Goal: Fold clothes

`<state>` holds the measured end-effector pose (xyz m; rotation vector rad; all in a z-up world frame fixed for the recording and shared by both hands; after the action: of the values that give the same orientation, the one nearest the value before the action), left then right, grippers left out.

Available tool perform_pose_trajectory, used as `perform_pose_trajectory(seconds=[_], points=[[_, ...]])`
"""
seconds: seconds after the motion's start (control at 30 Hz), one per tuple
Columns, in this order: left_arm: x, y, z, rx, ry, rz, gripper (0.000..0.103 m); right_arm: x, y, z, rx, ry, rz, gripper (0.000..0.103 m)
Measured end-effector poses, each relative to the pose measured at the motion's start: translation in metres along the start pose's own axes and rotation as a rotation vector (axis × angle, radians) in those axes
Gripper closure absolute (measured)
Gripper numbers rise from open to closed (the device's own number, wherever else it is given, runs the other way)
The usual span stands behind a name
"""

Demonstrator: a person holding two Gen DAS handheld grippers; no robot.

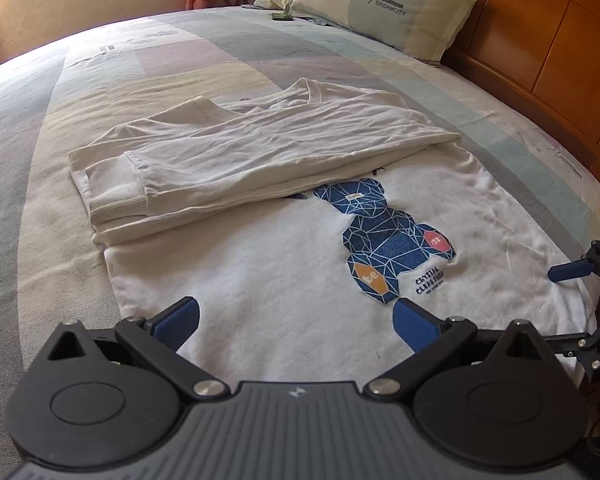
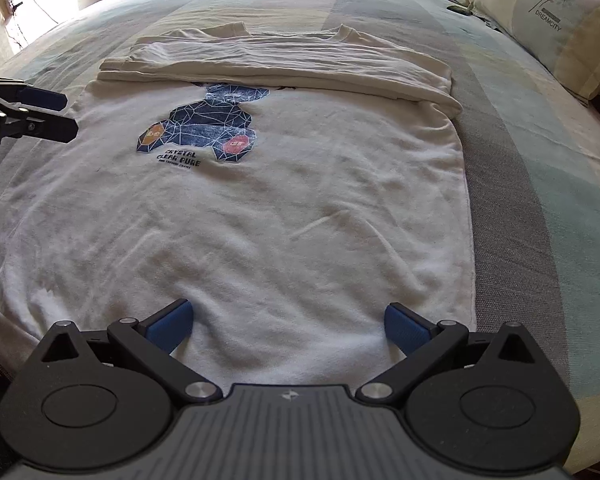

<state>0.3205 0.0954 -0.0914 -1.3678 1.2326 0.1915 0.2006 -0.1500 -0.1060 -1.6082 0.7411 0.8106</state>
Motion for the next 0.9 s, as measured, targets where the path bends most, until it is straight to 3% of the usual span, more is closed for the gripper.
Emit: perform_pose_trajectory(seconds=[0.13, 0.33, 0.63, 0.77, 0.9], points=[[0.005, 0.017, 0.005, -0.011, -0.075, 0.034, 0.001, -0.006, 0.009, -0.005, -0.003, 0.003, -0.017, 0.000], [-0.016, 0.023, -0.004, -0.013, -0.121, 0.033, 0.001, -0.016, 0.014, -0.017, -0.003, -0.010, -0.032, 0.000], [-0.012, 0.002, -0.035, -0.052, -0.190, -0.034, 0.001, 0.006, -0.083, -0.014, -0.175, -0.066, -0.244, 0.000], [-0.020, 0.008, -0.039, -0.117, -0.225, -0.053, 0.001, 0.047, -0.125, -0.027, -0.194, -0.042, -0.259, 0.000], [-0.026, 0.018, -0.041, -0.148, -0.292, -0.030, 0.001, 0.099, -0.149, -0.042, -0.137, -0.021, -0.206, 0.000]])
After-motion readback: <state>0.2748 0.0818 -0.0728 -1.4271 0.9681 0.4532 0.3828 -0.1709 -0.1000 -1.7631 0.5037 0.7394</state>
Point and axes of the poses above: each gripper's, at about its wrist camera, not at the fingertips, and x roughly the way its jaws point, z to its left, y to its underside, the point moved 5 cm from there along x, roughly the way its jaws point, and after that the axes turned 10 degrees about y, right-handed, at the moved point
